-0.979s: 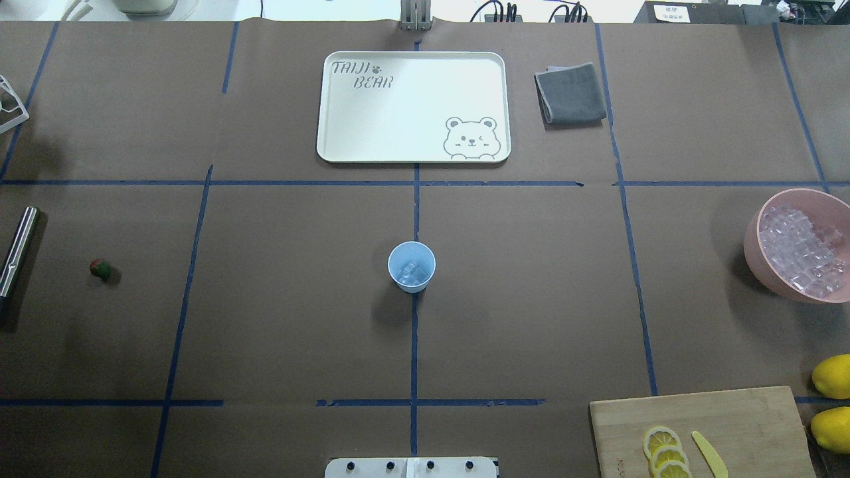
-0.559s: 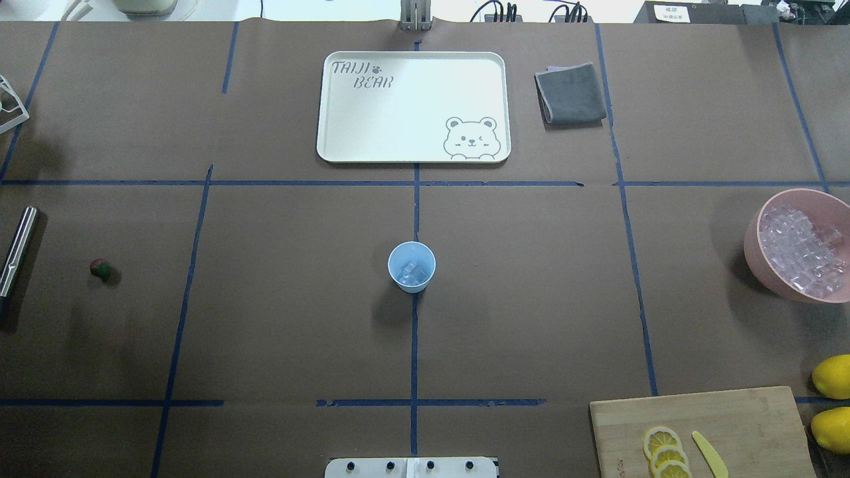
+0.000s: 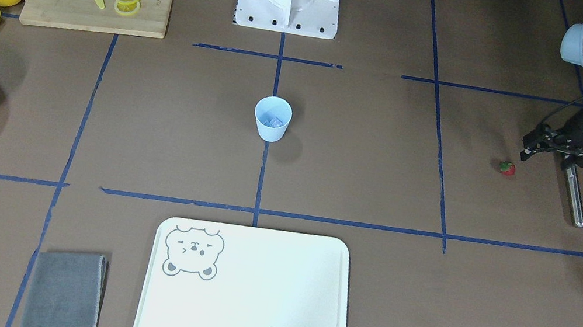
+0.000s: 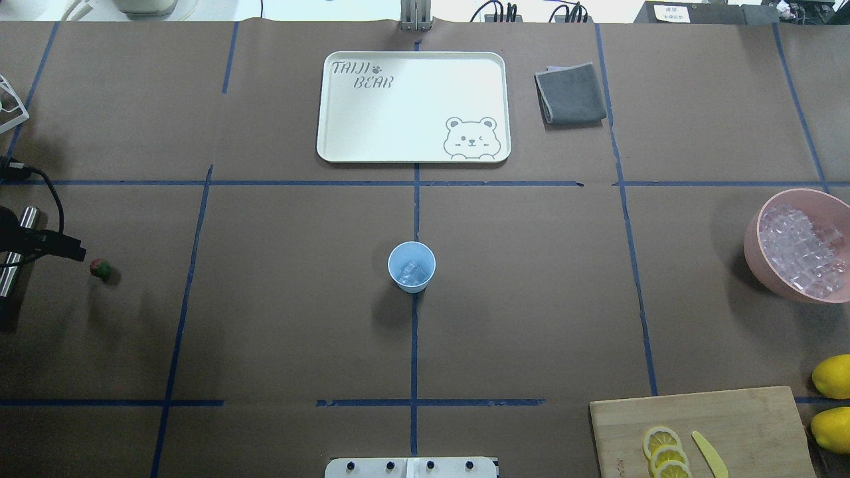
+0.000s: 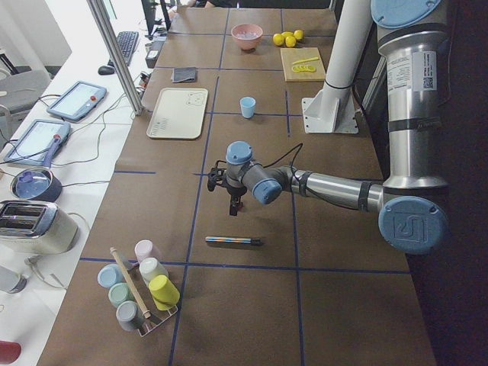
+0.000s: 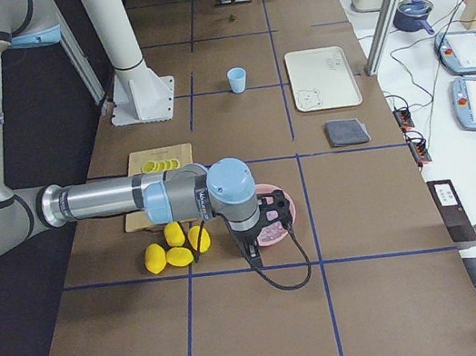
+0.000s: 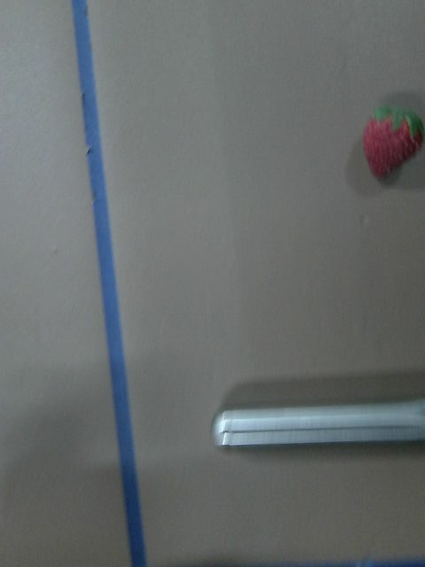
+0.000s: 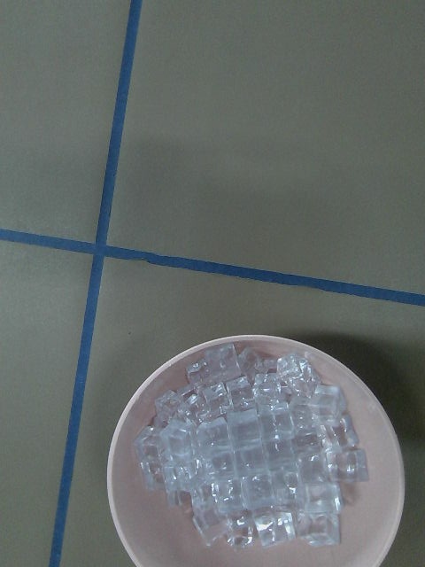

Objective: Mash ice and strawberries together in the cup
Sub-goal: 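Reach the left gripper down toward the red strawberry, then close the left gripper on the strawberry and lift it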

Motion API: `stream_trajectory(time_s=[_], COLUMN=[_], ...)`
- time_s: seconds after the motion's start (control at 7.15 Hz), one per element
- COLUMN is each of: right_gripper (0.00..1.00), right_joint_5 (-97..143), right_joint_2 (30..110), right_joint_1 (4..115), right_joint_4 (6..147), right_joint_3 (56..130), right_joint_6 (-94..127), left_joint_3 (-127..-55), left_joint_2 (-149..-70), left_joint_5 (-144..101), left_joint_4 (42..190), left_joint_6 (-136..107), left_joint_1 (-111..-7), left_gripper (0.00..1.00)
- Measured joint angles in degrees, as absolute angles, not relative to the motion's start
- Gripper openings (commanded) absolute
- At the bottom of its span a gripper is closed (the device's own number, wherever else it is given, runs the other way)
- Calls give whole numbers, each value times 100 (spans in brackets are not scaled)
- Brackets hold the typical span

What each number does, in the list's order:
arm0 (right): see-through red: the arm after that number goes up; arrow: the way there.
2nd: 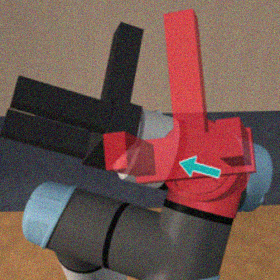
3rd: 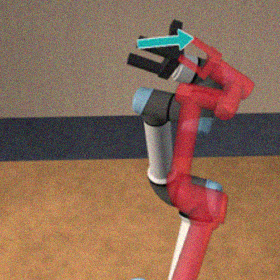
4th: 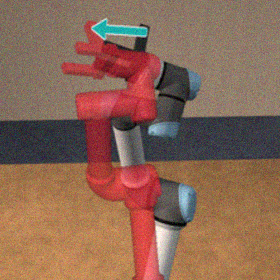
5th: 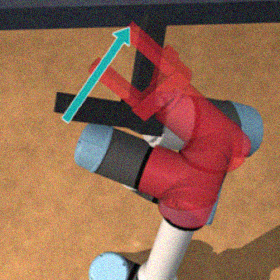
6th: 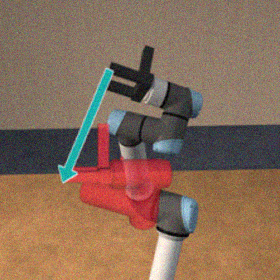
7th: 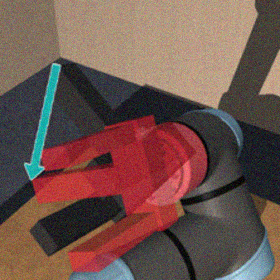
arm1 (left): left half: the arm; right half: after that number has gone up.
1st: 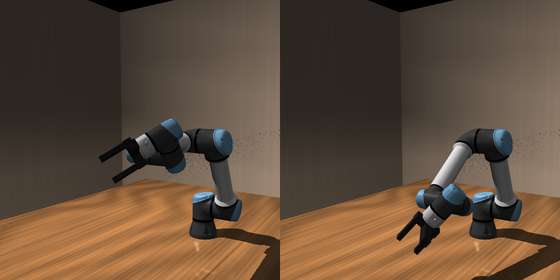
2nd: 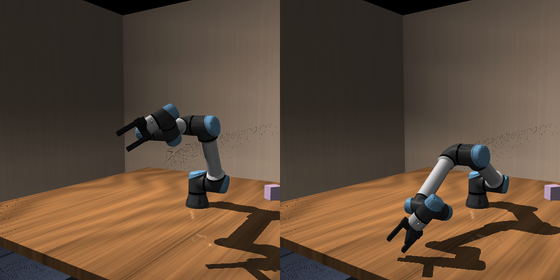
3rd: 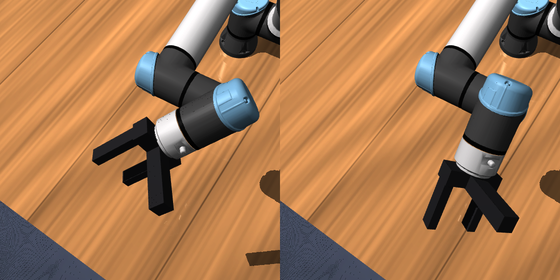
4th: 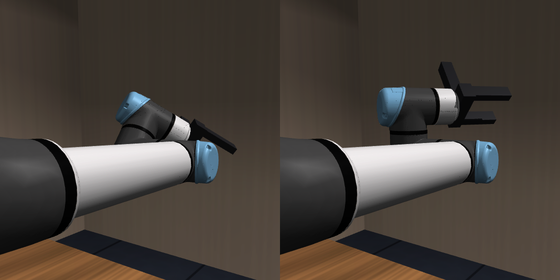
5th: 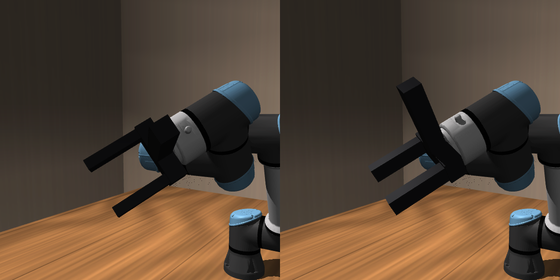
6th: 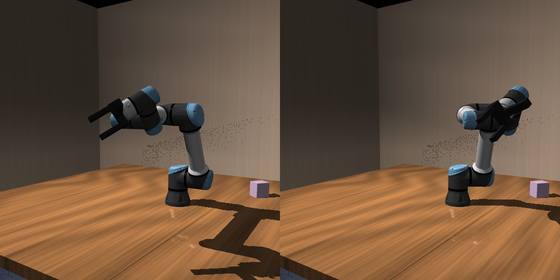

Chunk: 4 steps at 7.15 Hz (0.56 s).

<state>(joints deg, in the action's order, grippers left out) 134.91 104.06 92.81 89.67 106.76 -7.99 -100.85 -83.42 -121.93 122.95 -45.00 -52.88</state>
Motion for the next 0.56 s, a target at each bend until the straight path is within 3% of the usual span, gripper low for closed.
stream_trajectory(time_s=[0.56], right_gripper=[99], right_joint_5=[13491], right_joint_2=[10406], right_joint_1=[9281], right_joint_4=[8923], right_joint_3=[10683], right_joint_6=[-800], left_joint_3=[-9431], left_joint_2=[-8535], left_joint_5=[-11983], left_joint_4=[13224], left_joint_6=[-5013], left_joint_1=[-4851], left_gripper=[100])
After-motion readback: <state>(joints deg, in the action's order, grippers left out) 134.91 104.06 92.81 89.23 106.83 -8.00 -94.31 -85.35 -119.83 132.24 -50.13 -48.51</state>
